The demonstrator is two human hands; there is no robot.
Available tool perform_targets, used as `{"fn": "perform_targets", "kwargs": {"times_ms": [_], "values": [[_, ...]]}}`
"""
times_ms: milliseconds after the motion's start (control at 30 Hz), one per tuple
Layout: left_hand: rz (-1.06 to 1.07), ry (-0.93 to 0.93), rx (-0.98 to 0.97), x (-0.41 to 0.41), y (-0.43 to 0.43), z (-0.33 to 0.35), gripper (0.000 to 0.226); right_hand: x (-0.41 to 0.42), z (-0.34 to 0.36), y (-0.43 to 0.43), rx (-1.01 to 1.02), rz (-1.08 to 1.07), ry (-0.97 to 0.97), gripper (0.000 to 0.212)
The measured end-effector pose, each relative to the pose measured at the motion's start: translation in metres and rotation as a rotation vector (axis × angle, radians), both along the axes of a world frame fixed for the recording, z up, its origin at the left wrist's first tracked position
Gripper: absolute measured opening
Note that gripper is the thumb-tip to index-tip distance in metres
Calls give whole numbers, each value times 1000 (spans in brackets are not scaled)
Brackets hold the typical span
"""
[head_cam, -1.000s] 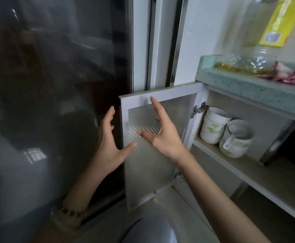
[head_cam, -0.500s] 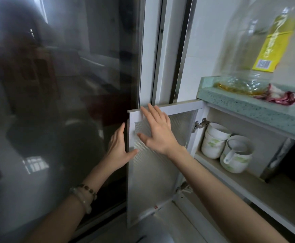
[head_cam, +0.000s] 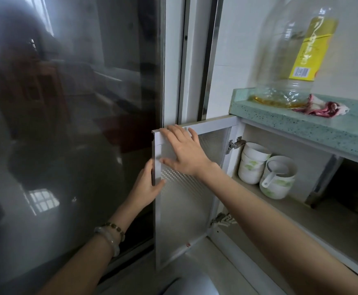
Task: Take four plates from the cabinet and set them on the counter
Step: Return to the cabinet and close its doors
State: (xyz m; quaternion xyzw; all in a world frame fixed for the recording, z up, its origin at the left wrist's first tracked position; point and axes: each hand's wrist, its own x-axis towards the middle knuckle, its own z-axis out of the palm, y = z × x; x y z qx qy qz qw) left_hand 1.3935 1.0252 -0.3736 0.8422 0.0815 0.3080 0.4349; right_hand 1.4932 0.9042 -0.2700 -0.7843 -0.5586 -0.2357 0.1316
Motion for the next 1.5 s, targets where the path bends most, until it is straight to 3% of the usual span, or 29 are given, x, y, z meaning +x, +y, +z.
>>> {"fn": "perform_targets", "kwargs": {"times_ms": [300,600,800,967,1167,1400,1500], "values": [[-35,-51,233,-16,-52,-20,60,-9,-11,-68,138,37,-7,68],[-258,-167,430,6,-117,-30,69,-9,-16,-168,181,-24,-30,60],[-397,-209,479,37,-160,-36,75,-12,-14,-235,106,-199,42,62],[-499,-166,636,65,-204,-34,84,0,-13,-291,94,-386,47,58],[-512,-95,842,99,-236,-31,87,21,-6,-326,10,-627,-99,57],[-530,-70,892,128,-250,-30,91,33,-6,-339,-48,-823,-138,65],[-533,-80,785,127,-261,-25,80,30,-6,-341,-56,-858,-114,67]]}}
